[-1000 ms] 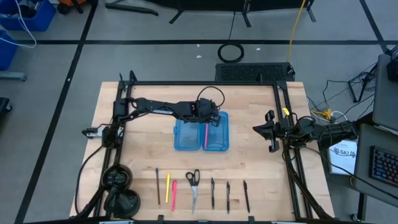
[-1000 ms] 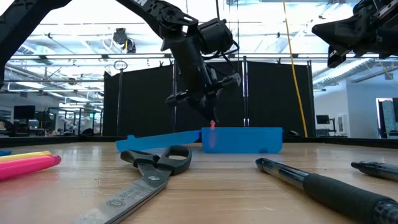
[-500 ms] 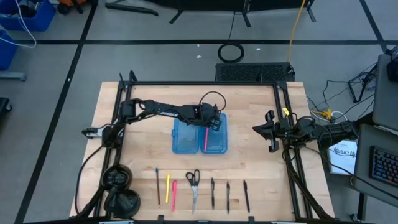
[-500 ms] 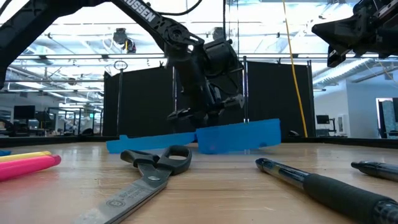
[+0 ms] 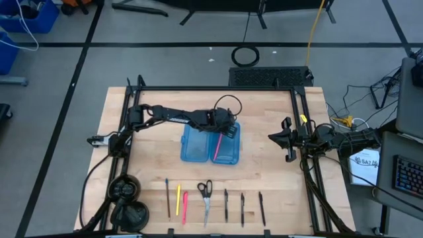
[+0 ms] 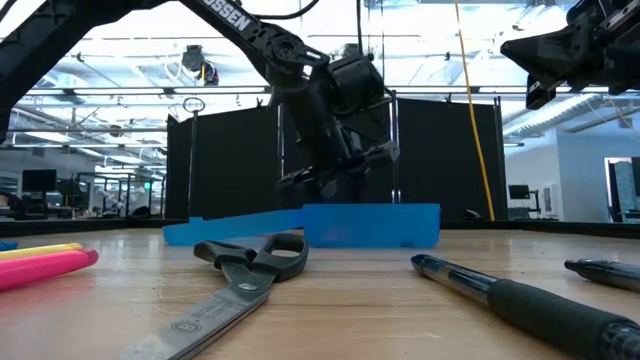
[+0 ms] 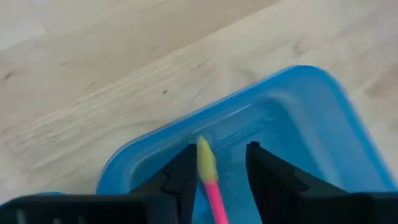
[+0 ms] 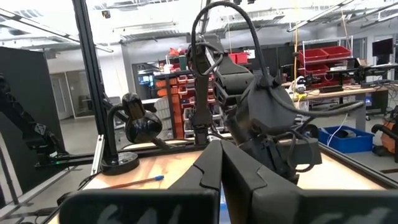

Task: Pick & place school supplies into a supply box
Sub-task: Put the pink pencil into the blue supply box, then put the right black pen into the blue supply box

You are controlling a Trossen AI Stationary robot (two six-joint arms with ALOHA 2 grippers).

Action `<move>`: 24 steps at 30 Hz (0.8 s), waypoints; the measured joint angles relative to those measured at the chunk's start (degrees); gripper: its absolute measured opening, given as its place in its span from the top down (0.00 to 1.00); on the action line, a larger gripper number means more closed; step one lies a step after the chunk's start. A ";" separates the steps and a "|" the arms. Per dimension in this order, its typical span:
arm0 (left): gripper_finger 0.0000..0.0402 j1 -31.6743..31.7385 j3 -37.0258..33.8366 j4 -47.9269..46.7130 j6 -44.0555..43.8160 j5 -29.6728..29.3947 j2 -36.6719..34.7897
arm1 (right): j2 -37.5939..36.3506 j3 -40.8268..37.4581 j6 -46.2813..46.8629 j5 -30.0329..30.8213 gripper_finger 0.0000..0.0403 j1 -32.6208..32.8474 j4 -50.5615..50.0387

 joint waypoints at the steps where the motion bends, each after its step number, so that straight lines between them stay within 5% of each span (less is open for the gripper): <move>1: 0.64 0.00 0.73 -0.51 0.58 0.45 0.00 | 0.00 0.00 0.02 0.00 1.00 0.00 -0.08; 6: 0.63 -0.33 5.58 -3.87 2.87 0.69 -0.09 | 0.02 -0.01 0.02 -0.04 1.00 -0.01 -0.10; 15: 0.65 -0.73 21.43 -20.45 19.72 -2.74 -6.24 | 0.02 -0.01 0.03 -0.07 1.00 -0.01 -0.08; 24: 0.98 -8.78 19.61 -33.77 29.95 -23.29 -32.60 | 0.41 -0.01 0.07 -0.24 1.00 0.09 -0.66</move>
